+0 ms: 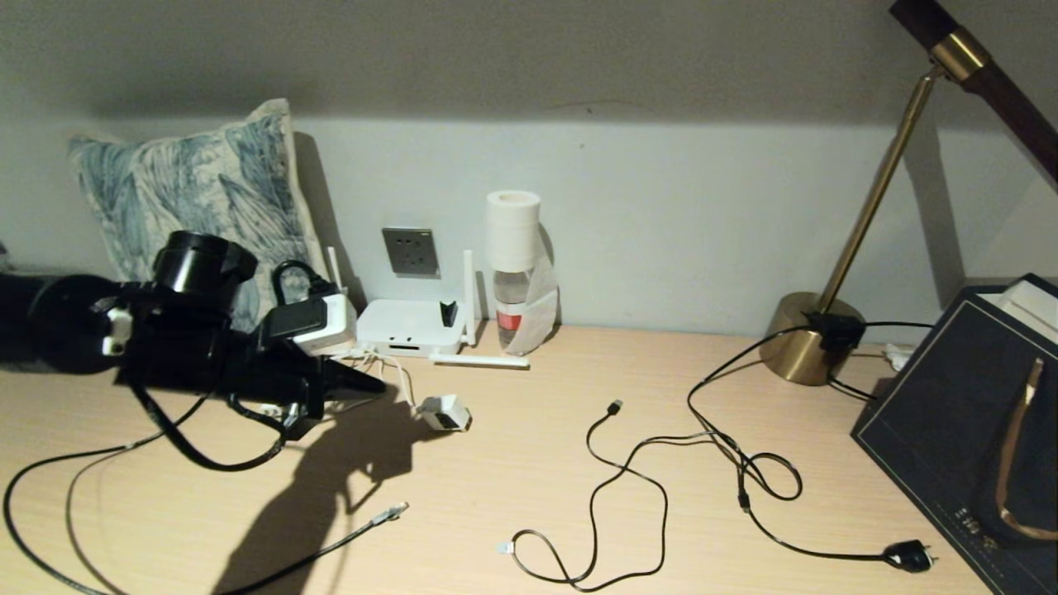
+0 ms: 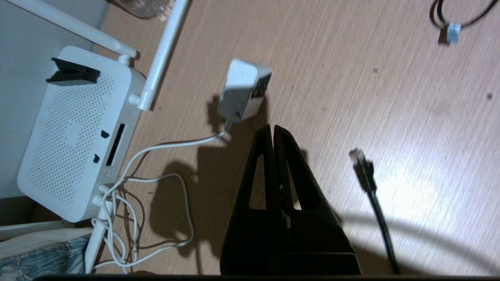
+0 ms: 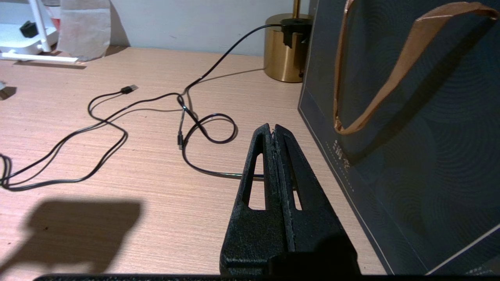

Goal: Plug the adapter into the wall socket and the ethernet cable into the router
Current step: Pick up plug

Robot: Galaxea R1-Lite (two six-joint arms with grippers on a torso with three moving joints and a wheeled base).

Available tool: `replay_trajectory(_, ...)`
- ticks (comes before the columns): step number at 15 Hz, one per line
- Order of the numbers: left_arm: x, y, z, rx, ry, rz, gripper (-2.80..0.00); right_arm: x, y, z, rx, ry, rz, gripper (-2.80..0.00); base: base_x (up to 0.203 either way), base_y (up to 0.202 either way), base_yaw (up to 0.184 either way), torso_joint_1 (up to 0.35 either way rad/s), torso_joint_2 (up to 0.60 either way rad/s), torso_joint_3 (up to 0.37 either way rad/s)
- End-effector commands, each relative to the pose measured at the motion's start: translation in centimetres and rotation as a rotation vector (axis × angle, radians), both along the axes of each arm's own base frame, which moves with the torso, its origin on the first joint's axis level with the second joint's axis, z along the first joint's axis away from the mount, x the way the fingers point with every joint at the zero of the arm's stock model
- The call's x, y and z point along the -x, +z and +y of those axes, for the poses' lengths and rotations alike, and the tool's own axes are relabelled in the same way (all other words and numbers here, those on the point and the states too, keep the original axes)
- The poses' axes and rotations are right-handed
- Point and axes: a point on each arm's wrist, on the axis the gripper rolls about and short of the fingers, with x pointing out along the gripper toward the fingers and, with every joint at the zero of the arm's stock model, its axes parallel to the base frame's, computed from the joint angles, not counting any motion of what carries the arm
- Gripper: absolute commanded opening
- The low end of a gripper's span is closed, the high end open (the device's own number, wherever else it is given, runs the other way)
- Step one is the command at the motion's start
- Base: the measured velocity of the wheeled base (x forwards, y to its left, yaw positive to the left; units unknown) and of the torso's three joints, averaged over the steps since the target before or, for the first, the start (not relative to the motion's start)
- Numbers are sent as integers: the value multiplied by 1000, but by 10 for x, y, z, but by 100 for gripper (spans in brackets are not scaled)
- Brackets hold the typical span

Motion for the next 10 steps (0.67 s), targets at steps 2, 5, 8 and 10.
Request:
replay_trajectory(2,-25,2,5,-53,-50,45,-280,-2,-7,0,-1,0,25,-280,0,0,0,0,0,0)
replay_trajectory(5,-60,-1,5,-106,-127,52,0,-2,-7,0,0,0,25,-280,0,0,0,0,0,0)
replay_trajectory(8,-87,-21,2,-175,-254,61,0,-2,-7,0,0,0,25,-280,0,0,0,0,0,0)
replay_trajectory(10,-101,-31,-2,-204,-307,61,0,-2,-7,0,0,0,25,-280,0,0,0,0,0,0)
